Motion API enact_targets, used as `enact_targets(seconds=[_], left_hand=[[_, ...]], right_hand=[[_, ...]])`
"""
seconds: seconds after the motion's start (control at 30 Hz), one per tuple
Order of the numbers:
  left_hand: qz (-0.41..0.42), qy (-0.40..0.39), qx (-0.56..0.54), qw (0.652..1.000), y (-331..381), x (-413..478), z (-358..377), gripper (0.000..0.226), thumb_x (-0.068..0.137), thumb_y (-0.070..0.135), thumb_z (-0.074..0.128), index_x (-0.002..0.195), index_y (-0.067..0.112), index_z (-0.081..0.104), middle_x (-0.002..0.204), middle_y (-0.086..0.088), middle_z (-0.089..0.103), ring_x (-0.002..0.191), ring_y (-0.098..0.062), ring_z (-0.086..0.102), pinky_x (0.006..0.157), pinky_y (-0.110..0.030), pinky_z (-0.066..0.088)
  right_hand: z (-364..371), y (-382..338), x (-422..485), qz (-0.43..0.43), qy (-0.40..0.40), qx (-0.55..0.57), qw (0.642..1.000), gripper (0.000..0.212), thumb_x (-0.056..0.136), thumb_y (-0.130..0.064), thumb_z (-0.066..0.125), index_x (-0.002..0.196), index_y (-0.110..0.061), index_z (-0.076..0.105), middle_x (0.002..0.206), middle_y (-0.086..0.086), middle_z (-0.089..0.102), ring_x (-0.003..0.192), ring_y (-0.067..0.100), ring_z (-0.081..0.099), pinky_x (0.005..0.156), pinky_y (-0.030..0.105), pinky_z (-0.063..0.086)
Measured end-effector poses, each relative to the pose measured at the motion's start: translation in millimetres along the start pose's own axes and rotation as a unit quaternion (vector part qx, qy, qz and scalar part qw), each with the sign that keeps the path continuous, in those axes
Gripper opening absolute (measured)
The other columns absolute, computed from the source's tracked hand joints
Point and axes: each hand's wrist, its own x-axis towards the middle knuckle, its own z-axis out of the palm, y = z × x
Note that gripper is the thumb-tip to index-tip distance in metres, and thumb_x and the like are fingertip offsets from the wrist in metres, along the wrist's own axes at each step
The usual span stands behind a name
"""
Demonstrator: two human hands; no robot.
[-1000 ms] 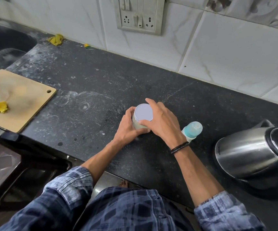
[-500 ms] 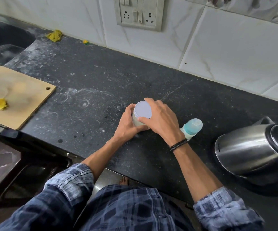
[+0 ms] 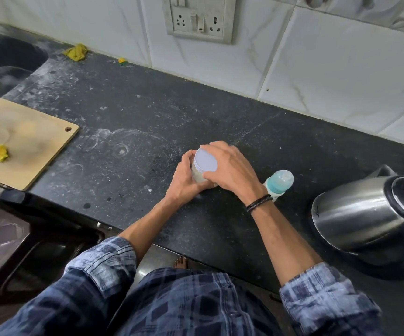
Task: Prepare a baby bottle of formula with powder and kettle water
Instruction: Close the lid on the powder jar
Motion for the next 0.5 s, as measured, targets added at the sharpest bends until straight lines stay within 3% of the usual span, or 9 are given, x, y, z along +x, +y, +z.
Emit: enact_targets(seconds=[0.1, 0.23, 0.37, 0.5], left_hand=[[-0.001, 0.001, -0.002, 1.000, 1, 1, -1, 0.103, 0.057, 0.050, 0.091, 0.139, 0.035, 0.031, 0.129, 0.022, 0.049, 0.119, -0.003, 0.055, 0.100, -0.040, 0.053], [-0.009, -0.005, -0.002, 1.000, 2, 1, -1, 0.104, 0.057, 0.051, 0.091, 0.137, 0.040, 0.027, 0.133, 0.011, 0.051, 0.122, -0.013, 0.056, 0.101, -0.046, 0.052], [-0.003, -0.002, 0.002, 1.000, 2, -1, 0, 0.108, 0.059, 0.053, 0.091, 0.145, 0.033, 0.028, 0.137, 0.007, 0.051, 0.125, -0.014, 0.055, 0.103, -0.046, 0.051], [0.005, 0.005, 0.004, 1.000, 3, -3, 0, 0.110, 0.063, 0.053, 0.086, 0.150, 0.020, 0.028, 0.139, 0.005, 0.051, 0.126, -0.012, 0.056, 0.103, -0.042, 0.052]], right_hand=[[3, -1, 4, 0.019, 0.023, -0.043, 0.999, 0.078, 0.085, -0.041, 0.081, 0.153, -0.026, 0.047, 0.142, 0.007, 0.049, 0.125, 0.030, 0.050, 0.094, 0.040, 0.049], [4, 3, 11, -0.026, 0.012, -0.050, 0.998, 0.080, 0.085, -0.057, 0.079, 0.152, -0.025, 0.050, 0.137, 0.008, 0.048, 0.122, 0.029, 0.047, 0.101, 0.043, 0.047], [12, 9, 15, -0.083, 0.023, -0.021, 0.996, 0.064, 0.091, -0.052, 0.076, 0.144, -0.020, 0.059, 0.135, 0.006, 0.052, 0.122, 0.028, 0.049, 0.104, 0.044, 0.047], [30, 7, 14, -0.086, 0.053, 0.021, 0.995, 0.046, 0.097, -0.039, 0.071, 0.135, -0.013, 0.062, 0.136, 0.012, 0.051, 0.122, 0.032, 0.050, 0.101, 0.044, 0.049]])
